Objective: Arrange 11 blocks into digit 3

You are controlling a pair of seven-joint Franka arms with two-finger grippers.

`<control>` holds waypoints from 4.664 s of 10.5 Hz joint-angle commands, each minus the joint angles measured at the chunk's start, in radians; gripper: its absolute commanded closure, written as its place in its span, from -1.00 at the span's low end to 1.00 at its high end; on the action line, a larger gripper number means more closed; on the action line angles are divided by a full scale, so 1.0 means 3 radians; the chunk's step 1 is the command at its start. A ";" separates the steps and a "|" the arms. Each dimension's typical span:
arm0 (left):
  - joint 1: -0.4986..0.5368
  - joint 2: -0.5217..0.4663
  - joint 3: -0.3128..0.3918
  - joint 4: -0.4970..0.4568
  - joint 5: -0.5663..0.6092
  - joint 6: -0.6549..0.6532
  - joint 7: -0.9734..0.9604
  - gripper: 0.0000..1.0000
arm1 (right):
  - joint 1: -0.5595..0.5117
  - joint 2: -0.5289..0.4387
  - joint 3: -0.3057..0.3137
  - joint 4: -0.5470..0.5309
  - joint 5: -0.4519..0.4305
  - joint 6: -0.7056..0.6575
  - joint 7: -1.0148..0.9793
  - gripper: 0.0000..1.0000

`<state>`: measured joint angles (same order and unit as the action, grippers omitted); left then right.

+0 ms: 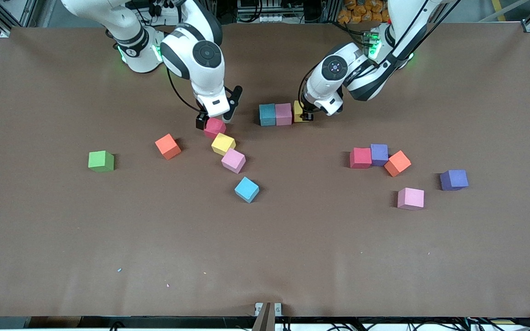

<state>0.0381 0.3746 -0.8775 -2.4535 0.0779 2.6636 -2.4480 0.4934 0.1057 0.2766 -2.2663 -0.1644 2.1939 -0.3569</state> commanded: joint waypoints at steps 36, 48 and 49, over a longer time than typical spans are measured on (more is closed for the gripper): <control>-0.0015 -0.0061 -0.0260 0.0789 0.0451 -0.1049 -0.0252 -1.00 | -0.0213 0.0037 0.0080 -0.0474 0.0526 0.0547 0.0514 1.00; 0.1233 0.0289 0.0081 0.1770 0.0589 -0.1802 0.1592 -1.00 | 0.0139 -0.0098 0.0132 0.0108 0.1090 0.0250 0.2507 1.00; 0.1238 0.0316 0.0102 0.1710 0.0777 -0.1802 0.1483 -1.00 | 0.0170 0.0070 0.0121 0.0271 0.1085 0.0245 0.2681 1.00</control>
<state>0.4277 0.4128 -0.8550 -1.9662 0.2421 2.1439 -1.9291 0.5234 0.0547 0.3207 -2.2626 0.1454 2.2815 0.3755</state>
